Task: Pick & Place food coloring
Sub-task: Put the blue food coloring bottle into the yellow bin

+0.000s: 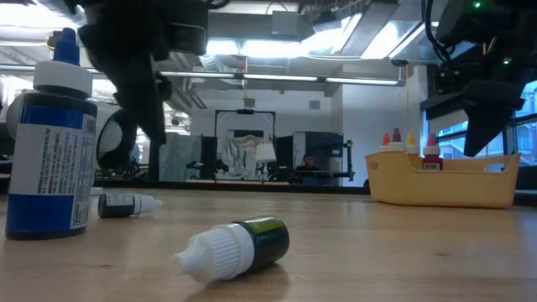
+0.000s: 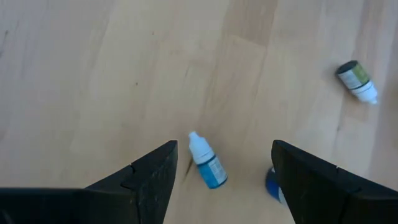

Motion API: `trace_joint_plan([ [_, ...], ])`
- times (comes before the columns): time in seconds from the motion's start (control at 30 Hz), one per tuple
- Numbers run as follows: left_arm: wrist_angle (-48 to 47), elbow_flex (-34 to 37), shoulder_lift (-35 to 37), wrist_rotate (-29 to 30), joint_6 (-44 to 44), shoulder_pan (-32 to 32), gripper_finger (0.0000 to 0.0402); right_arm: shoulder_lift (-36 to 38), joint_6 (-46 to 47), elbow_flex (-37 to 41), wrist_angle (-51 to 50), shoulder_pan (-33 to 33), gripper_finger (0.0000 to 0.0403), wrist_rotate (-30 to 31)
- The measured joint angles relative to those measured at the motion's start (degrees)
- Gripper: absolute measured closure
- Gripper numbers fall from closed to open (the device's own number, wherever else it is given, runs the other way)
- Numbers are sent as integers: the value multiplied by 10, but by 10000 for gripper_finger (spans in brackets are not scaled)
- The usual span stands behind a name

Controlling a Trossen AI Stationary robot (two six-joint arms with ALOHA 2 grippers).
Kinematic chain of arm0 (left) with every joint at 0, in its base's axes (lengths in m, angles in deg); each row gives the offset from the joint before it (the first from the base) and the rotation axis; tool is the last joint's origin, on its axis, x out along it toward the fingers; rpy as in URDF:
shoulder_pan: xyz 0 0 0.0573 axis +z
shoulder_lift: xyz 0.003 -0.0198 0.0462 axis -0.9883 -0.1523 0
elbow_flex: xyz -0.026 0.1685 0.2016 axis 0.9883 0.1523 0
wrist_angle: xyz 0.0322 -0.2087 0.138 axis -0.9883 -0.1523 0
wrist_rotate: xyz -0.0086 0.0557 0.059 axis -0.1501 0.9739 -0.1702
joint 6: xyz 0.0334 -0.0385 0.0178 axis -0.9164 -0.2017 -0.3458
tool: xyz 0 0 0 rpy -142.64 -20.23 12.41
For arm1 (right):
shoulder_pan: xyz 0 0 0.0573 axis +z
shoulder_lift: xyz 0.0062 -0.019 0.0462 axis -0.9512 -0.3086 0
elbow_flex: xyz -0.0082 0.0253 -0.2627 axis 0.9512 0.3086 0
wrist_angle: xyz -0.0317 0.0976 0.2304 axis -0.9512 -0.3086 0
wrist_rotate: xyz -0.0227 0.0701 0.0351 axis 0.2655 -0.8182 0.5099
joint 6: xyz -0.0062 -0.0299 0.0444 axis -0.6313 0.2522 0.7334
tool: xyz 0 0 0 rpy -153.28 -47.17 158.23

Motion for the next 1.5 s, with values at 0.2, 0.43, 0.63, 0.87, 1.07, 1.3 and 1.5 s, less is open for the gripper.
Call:
trace_joint_plan([
  [0.2, -35, 0, -14, 29, 46, -18, 147, 0, 1, 0, 4, 0, 240, 16],
  [0.43, -26, 0, -76, 17, 35, -19, 146, 0, 1, 0, 5, 0, 240, 16],
  [0.63, -18, -2, -107, -18, 36, -19, 148, 0, 1, 0, 4, 0, 240, 16],
  [0.87, -7, 0, -107, -27, 39, -22, 148, 0, 1, 0, 4, 0, 240, 16],
  [1.07, 13, 0, -108, -21, 5, -36, 146, 0, 1, 0, 4, 0, 240, 17],
  [1.3, 10, 0, -111, 3, 2, -43, 148, 0, 1, 0, 4, 0, 240, 17],
  [1.5, -4, 1, -112, 20, 66, -35, 151, 0, 1, 0, 10, 0, 240, 17],
])
